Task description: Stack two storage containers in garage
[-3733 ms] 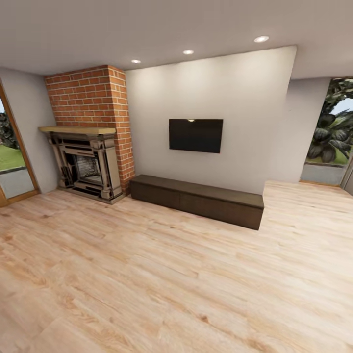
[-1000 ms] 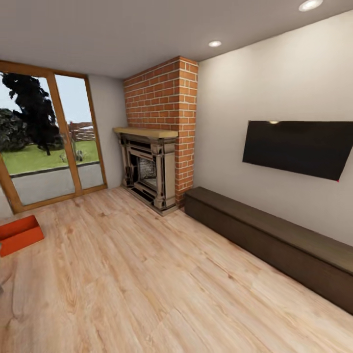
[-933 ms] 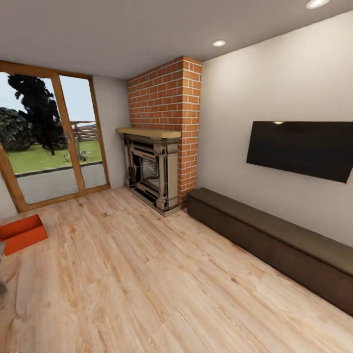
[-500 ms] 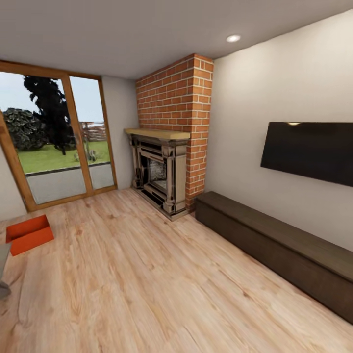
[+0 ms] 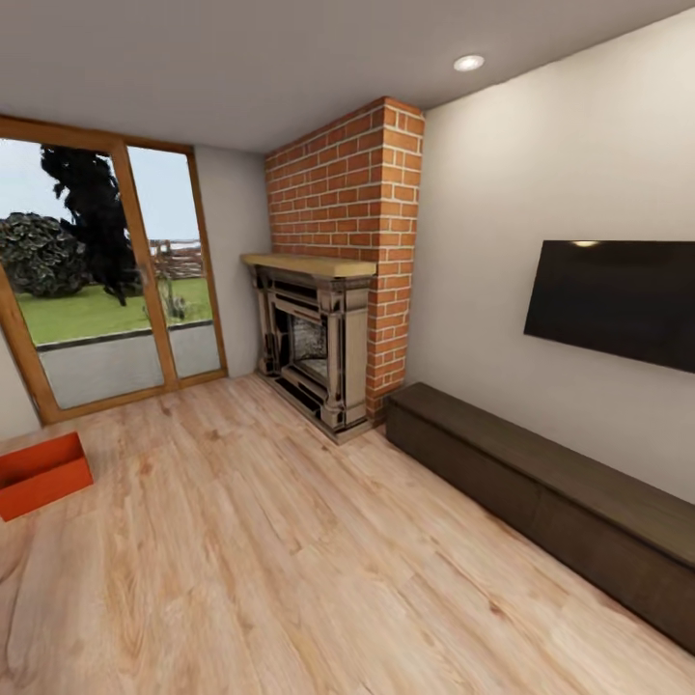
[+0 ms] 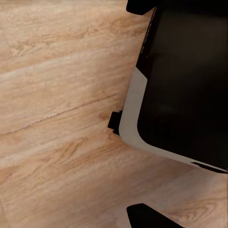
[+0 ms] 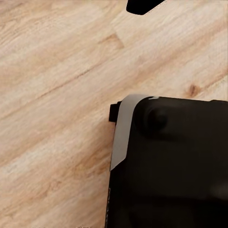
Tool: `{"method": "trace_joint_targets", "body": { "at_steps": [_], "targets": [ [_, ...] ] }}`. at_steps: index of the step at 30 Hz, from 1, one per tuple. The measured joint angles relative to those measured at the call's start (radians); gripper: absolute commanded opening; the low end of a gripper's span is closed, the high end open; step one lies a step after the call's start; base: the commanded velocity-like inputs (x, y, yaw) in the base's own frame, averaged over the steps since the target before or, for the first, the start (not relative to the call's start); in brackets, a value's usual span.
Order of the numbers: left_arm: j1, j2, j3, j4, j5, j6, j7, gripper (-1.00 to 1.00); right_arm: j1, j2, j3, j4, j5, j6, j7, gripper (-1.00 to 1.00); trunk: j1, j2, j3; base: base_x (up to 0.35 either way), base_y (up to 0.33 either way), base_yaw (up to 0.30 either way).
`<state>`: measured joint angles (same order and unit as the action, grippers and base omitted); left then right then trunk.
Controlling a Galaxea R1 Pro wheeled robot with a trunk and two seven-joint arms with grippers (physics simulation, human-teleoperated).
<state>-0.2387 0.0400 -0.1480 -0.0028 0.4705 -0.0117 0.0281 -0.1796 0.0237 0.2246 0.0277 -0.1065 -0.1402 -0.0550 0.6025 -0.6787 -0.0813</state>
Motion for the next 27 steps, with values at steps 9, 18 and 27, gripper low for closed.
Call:
{"method": "trace_joint_targets", "body": {
  "at_steps": [9,18,27],
  "targets": [
    [0.0,0.0,0.0,0.0,-0.001,0.002,0.0,1.0,0.0,-0.004,-0.004,0.0,-0.008,-0.002,-0.001,1.0,0.0,0.0,0.0,0.323,0.0,0.123],
    [0.0,0.0,0.0,0.0,-0.001,0.003,0.0,1.0,0.0,-0.005,-0.006,0.0,-0.009,0.001,-0.002,1.0,0.0,0.0,0.0,0.323,0.0,0.266],
    [0.0,0.0,0.001,0.0,-0.003,0.002,0.0,1.0,0.0,-0.005,-0.005,0.0,-0.007,0.002,-0.002,1.0,0.0,0.0,0.0,0.323,0.0,0.27]
  ]
}}
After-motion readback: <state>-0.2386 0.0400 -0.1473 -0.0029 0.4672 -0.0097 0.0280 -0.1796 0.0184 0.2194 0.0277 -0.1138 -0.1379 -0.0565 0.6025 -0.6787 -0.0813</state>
